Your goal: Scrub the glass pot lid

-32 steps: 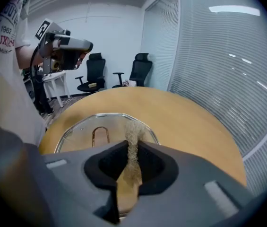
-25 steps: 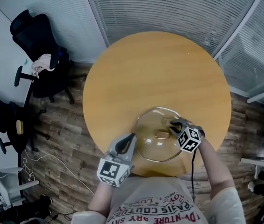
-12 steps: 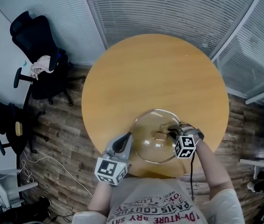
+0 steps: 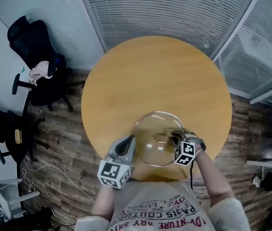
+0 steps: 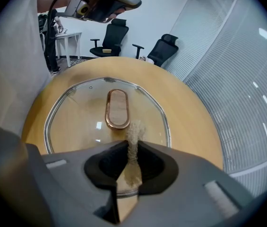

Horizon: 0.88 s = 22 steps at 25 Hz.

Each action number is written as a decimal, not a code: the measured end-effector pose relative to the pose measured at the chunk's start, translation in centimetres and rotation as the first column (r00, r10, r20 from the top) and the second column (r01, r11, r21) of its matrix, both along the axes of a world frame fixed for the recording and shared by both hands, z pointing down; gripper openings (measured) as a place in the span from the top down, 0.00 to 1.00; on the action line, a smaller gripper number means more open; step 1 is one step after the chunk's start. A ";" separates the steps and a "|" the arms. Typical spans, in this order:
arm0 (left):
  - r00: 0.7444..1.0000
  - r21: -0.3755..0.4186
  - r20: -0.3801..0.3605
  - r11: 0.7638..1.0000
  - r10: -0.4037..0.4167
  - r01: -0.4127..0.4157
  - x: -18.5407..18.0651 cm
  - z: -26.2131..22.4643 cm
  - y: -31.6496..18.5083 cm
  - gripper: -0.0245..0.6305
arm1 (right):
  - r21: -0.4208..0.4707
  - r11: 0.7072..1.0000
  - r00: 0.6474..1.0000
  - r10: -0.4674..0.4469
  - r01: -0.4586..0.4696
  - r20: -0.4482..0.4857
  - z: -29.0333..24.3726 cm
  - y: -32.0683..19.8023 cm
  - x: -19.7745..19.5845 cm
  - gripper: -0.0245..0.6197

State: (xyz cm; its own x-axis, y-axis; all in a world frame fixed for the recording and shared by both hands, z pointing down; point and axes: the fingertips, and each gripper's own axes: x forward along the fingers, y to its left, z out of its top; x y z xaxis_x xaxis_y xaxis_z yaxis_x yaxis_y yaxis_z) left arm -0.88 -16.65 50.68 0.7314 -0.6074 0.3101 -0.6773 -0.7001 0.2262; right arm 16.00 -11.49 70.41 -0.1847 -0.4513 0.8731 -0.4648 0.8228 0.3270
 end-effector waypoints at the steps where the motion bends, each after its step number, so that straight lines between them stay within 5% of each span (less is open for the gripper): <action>1: 1.000 0.001 0.000 1.000 0.003 -0.003 0.1 0.0 0.1 0.95 | -0.015 0.999 0.999 0.031 -0.031 0.005 0.0 0.2 0.1 0.87; 5: 1.000 0.002 -0.001 1.000 0.009 -0.009 0.0 -0.1 0.5 0.95 | -0.070 0.984 0.985 0.167 -0.165 0.029 -0.2 1.5 0.3 0.87; 12: 0.998 0.015 -0.003 0.998 0.064 -0.064 0.1 -0.5 1.4 0.95 | -0.079 0.964 0.965 0.249 -0.255 -0.079 0.1 4.1 0.1 0.87; 22: 0.988 0.022 -0.017 0.988 0.151 -0.151 -0.8 -0.7 2.1 0.95 | -0.164 0.864 0.878 0.476 -0.476 -0.039 -0.4 5.2 -3.0 0.87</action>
State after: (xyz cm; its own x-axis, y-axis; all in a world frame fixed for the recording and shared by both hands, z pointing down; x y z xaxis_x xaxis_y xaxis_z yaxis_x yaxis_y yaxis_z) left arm -1.70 -14.57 49.96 0.8206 -0.4960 0.2840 -0.5595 -0.7985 0.2221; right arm 13.02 -6.24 69.96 0.0135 -0.3356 0.9419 -0.8143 0.5429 0.2052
